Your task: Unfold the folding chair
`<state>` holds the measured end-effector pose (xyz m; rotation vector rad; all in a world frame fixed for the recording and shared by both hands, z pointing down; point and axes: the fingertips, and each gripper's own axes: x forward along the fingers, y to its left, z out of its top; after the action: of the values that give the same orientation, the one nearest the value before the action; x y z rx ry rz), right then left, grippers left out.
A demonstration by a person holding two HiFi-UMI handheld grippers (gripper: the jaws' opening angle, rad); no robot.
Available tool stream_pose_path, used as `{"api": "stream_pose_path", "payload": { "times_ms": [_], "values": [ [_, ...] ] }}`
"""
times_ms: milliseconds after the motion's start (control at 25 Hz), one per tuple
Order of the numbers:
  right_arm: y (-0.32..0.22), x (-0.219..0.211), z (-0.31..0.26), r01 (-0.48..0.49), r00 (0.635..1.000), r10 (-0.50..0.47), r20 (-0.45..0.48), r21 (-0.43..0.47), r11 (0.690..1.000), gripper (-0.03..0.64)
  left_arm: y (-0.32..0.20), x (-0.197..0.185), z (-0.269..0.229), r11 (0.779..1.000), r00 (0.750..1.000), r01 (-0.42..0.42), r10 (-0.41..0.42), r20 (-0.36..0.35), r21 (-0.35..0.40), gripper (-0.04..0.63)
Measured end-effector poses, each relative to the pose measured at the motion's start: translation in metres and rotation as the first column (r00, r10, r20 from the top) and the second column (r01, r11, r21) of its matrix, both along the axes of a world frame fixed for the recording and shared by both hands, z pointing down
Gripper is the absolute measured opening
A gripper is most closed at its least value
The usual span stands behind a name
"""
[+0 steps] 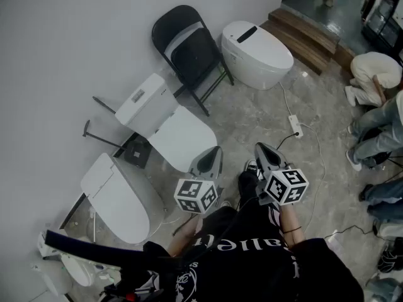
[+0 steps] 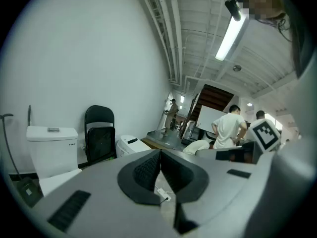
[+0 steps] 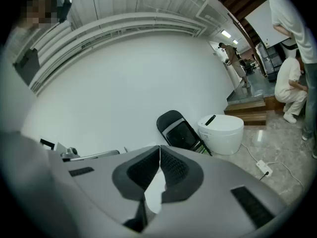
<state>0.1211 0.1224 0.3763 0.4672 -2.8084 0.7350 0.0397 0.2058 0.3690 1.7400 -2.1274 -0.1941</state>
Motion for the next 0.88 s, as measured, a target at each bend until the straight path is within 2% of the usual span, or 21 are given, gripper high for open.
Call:
{"api": "stream_pose_path", "payload": {
  "times_ms": [240, 440, 640, 760, 880],
  "values": [
    [-0.079, -0.051, 0.016, 0.020, 1.000, -0.020, 0.010, -0.007, 1.000, 0.015, -0.072, -0.053, 0.014, 1.000, 1.000, 0.031, -0.031, -0.001, -0.004, 0.005],
    [-0.161, -0.112, 0.008, 0.109, 0.994, -0.109, 0.014, 0.008, 0.994, 0.015, -0.151, -0.114, 0.008, 0.993, 0.993, 0.116, -0.116, -0.022, 0.010, 0.005],
    [-0.245, -0.168, 0.000, 0.208, 0.978, -0.209, 0.008, 0.036, 0.977, 0.015, -0.229, -0.171, -0.003, 0.977, 0.977, 0.211, -0.210, -0.034, 0.033, 0.005],
    [-0.288, -0.194, 0.001, 0.225, 0.974, -0.225, 0.011, 0.028, 0.974, 0.015, -0.265, -0.192, -0.003, 0.971, 0.970, 0.241, -0.240, -0.034, 0.012, 0.005],
    [-0.308, -0.219, 0.007, 0.250, 0.968, -0.250, 0.013, 0.000, 0.968, 0.015, -0.281, -0.214, 0.003, 0.963, 0.963, 0.267, -0.268, -0.013, -0.034, 0.005]
  ]
}}
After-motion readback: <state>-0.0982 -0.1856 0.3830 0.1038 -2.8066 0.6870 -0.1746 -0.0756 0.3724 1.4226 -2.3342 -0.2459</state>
